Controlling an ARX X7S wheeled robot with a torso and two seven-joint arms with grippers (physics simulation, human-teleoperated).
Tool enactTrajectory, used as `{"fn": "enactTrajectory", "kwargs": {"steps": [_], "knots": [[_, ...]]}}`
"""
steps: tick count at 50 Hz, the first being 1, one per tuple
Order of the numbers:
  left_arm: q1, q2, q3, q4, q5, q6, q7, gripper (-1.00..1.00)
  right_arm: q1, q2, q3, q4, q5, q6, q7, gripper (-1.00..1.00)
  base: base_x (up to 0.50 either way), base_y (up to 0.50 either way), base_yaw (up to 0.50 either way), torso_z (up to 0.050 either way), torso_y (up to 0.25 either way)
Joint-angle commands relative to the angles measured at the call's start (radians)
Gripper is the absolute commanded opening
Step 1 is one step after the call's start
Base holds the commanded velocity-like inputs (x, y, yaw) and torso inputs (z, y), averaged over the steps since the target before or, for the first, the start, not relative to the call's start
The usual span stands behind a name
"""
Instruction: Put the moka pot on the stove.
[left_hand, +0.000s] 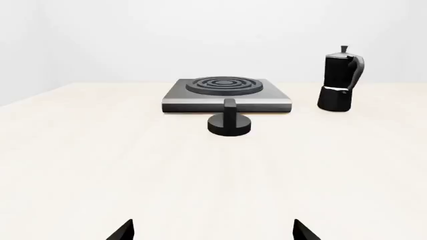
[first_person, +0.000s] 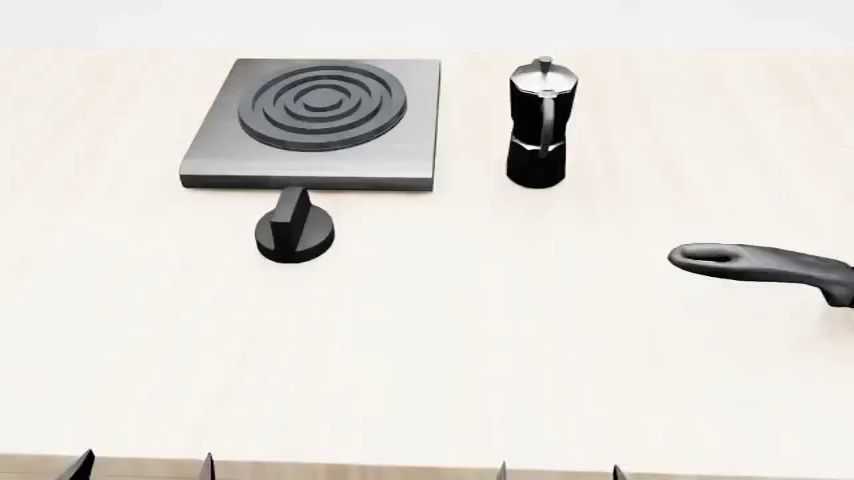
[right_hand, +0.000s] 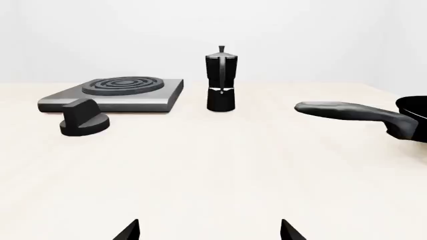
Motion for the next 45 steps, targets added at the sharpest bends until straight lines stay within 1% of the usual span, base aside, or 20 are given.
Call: {"fn": "enactTrajectory", "kwargs": {"steps": [1, 2, 5, 7, 10, 11, 26, 31, 33, 35, 38, 41, 45], "knots": [[-0.001, -0.015, 0.019, 0.000, -0.015, -0.001, -0.019, 1.00, 0.015, 0.138, -0.169, 0.022, 0.139, -0.030, 0.164, 1.00, 0.00, 0.00, 0.00, 0.000, 0.000], [-0.003, -0.020, 0.024, -0.003, -0.019, -0.002, -0.025, 1.00, 0.014, 0.138, -0.161, -0.005, 0.160, 0.012, 0.168, 1.00, 0.00, 0.00, 0.00, 0.000, 0.000], [-0.008, -0.032, 0.038, -0.016, -0.024, 0.011, -0.036, 1.00, 0.015, 0.142, -0.166, -0.019, 0.162, 0.041, 0.175, 1.00, 0.00, 0.00, 0.00, 0.000, 0.000], [-0.007, -0.038, 0.045, -0.010, -0.028, 0.009, -0.042, 1.00, 0.010, 0.148, -0.160, 0.013, 0.161, 0.003, 0.170, 1.00, 0.00, 0.00, 0.00, 0.000, 0.000], [-0.007, -0.045, 0.053, -0.008, -0.037, 0.008, -0.047, 1.00, 0.011, 0.152, -0.163, 0.018, 0.157, -0.005, 0.172, 1.00, 0.00, 0.00, 0.00, 0.000, 0.000], [-0.006, -0.048, 0.058, -0.013, -0.035, 0.017, -0.048, 1.00, 0.006, 0.155, -0.160, 0.003, 0.192, -0.008, 0.146, 1.00, 0.00, 0.00, 0.00, 0.000, 0.000], [0.011, -0.075, 0.088, 0.026, -0.046, 0.042, -0.076, 1.00, -0.002, 0.171, -0.175, -0.068, 0.190, 0.017, 0.164, 1.00, 0.00, 0.00, 0.00, 0.000, 0.000], [0.019, -0.082, 0.095, 0.052, -0.063, 0.042, -0.075, 1.00, -0.003, 0.176, -0.177, -0.084, 0.190, 0.017, 0.170, 1.00, 0.00, 0.00, 0.00, 0.000, 0.000], [0.018, -0.086, 0.104, 0.047, -0.046, 0.044, -0.084, 1.00, -0.002, 0.176, -0.177, -0.076, 0.192, 0.007, 0.169, 1.00, 0.00, 0.00, 0.00, 0.000, 0.000], [0.017, -0.087, 0.106, 0.056, -0.052, 0.023, -0.086, 1.00, -0.004, 0.178, -0.179, -0.082, 0.192, 0.011, 0.172, 1.00, 0.00, 0.00, 0.00, 0.000, 0.000], [0.026, -0.093, 0.112, 0.050, -0.058, 0.077, -0.079, 1.00, -0.008, 0.180, -0.182, -0.106, 0.191, 0.026, 0.180, 1.00, 0.00, 0.00, 0.00, 0.000, 0.000], [0.030, -0.099, 0.120, 0.067, -0.052, 0.062, -0.087, 1.00, -0.010, 0.182, -0.184, -0.118, 0.194, 0.030, 0.183, 1.00, 0.00, 0.00, 0.00, 0.000, 0.000], [0.035, -0.106, 0.126, 0.085, -0.057, 0.063, -0.090, 1.00, -0.015, 0.189, -0.182, -0.132, 0.203, 0.000, 0.172, 1.00, 0.00, 0.00, 0.00, 0.000, 0.000]]}}
